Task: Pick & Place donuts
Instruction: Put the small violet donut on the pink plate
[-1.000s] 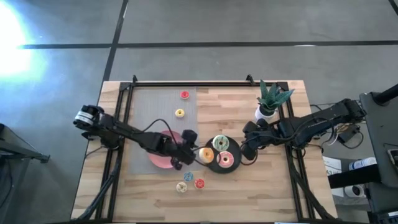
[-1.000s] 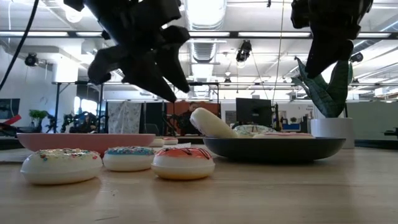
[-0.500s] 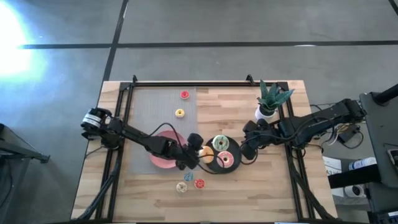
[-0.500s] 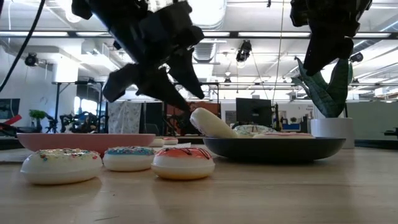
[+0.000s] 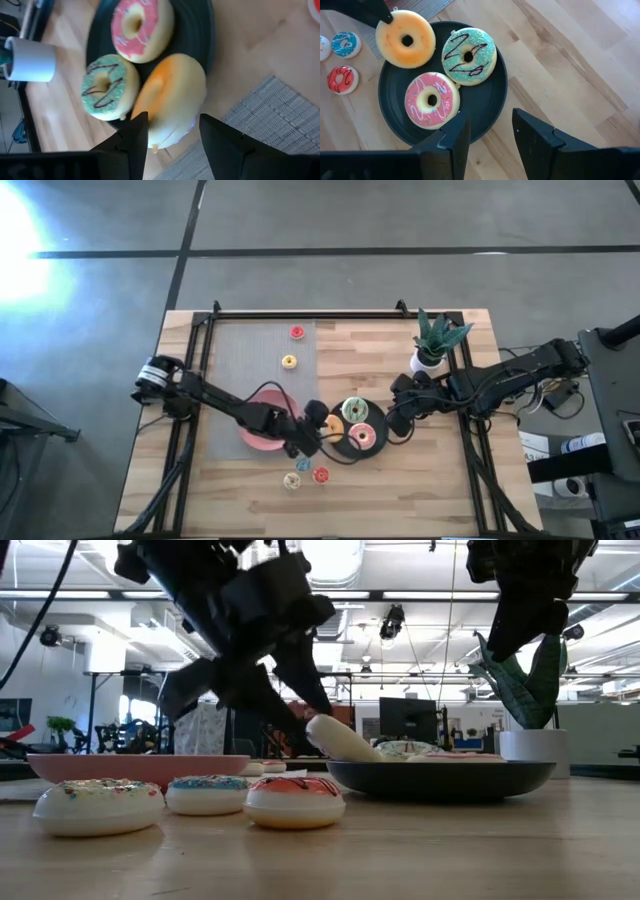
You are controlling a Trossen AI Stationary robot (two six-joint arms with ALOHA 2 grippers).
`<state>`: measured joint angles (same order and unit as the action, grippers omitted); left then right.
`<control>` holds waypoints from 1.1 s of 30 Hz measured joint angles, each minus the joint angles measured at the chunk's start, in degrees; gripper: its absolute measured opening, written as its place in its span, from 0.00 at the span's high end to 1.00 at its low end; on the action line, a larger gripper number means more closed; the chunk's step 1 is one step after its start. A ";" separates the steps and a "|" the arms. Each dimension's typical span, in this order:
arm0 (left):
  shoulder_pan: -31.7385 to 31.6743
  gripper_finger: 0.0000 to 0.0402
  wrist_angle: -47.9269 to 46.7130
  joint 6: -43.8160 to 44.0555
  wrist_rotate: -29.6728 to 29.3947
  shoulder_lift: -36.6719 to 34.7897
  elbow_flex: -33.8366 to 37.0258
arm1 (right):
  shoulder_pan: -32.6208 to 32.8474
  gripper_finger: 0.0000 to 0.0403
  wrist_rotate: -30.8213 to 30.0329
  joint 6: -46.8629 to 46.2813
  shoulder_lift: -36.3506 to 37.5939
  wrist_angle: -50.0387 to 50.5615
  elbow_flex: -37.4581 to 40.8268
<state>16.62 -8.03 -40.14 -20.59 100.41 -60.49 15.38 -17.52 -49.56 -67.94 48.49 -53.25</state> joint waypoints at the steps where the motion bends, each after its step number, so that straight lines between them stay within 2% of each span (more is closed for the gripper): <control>1: 0.00 0.62 0.01 -0.59 -0.02 0.45 0.02 | 0.00 0.66 0.00 0.00 0.00 0.04 0.00; 5: 0.00 0.62 0.84 -3.63 -0.54 1.69 0.02 | 0.00 0.66 -0.02 0.02 0.00 0.15 0.00; 11: 0.04 0.62 5.56 -7.06 -4.93 2.21 0.06 | 0.00 0.66 -0.04 0.02 0.00 0.15 0.00; 21: -0.28 0.64 7.01 -8.09 -3.33 3.63 0.09 | 0.00 0.65 -0.20 -0.56 0.00 0.17 0.00; 25: -0.42 0.72 7.42 -9.31 -3.33 4.05 -0.14 | 0.00 0.65 -0.20 -1.30 0.00 0.16 0.00; 33: -1.67 0.98 8.58 -9.70 -3.29 5.09 -1.90 | 0.00 0.66 -0.17 -2.14 0.00 0.17 0.00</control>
<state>14.95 0.55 -49.84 -23.88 105.50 -62.38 15.38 -17.69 -51.70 -67.94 48.66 -53.25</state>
